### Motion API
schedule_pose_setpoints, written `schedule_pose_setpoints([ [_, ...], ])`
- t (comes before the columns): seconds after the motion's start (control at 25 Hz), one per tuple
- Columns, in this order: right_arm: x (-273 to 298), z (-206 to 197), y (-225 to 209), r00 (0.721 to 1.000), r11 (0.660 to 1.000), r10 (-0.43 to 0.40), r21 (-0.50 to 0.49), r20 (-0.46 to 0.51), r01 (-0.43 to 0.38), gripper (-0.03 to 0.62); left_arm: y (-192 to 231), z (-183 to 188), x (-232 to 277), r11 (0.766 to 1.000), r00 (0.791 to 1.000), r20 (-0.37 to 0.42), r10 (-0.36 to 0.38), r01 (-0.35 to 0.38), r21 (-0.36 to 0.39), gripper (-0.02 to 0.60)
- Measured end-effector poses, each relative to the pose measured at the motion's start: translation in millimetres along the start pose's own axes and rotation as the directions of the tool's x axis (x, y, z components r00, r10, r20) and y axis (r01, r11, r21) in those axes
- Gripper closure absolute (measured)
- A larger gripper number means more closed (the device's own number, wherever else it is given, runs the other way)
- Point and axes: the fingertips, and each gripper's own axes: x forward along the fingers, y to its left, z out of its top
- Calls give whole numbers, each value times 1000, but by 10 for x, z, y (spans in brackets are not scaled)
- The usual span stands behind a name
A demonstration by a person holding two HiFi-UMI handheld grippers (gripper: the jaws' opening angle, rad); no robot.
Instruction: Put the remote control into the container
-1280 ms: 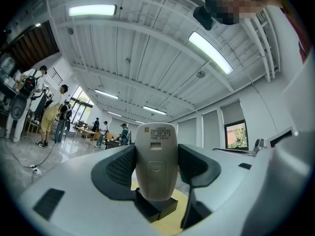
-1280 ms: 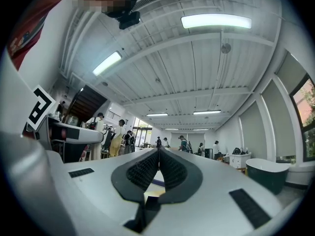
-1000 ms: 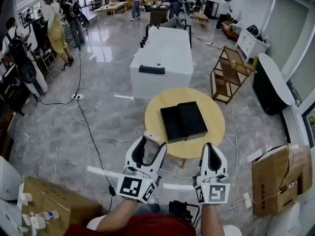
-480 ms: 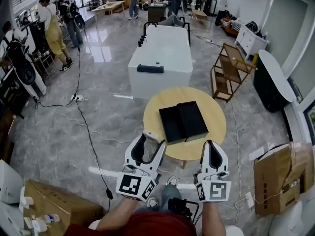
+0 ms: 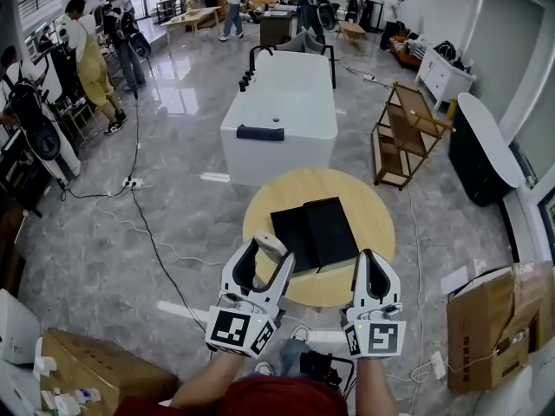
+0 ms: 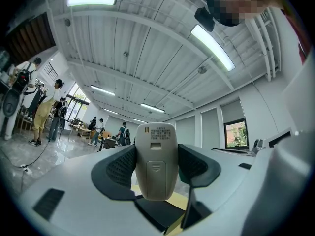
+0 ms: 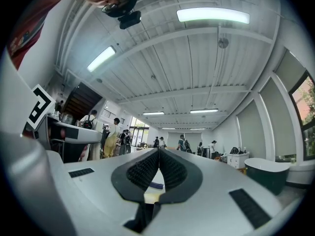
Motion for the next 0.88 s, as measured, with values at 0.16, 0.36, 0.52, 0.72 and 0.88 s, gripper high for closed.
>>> schedule_pose_setpoints([
  [0.16, 271, -68, -250, 1000, 1000, 2, 10, 10, -2, 572, 18, -54, 365, 1000, 1000, -2, 2, -2, 3, 305],
  [0.36, 568, -148, -602, 1000, 1000, 1, 24, 20, -1, 572, -18, -96, 815, 1000, 1000, -7, 11, -11, 12, 305],
  [0.52, 760, -178, -877, 999, 999, 4, 34, 33, -5, 572, -87, -117, 1146, 1000, 1000, -2, 13, -13, 24, 305],
  [0.72, 944, -228, -1163, 999, 998, 0, 61, 44, -3, 572, -148, -133, 1481, 999, 1000, -3, 22, -22, 36, 305],
  [0.88, 1066, -290, -1349, 999, 997, 3, 80, 45, -7, 572, -189, -148, 1674, 998, 999, -11, 34, -33, 47, 305],
])
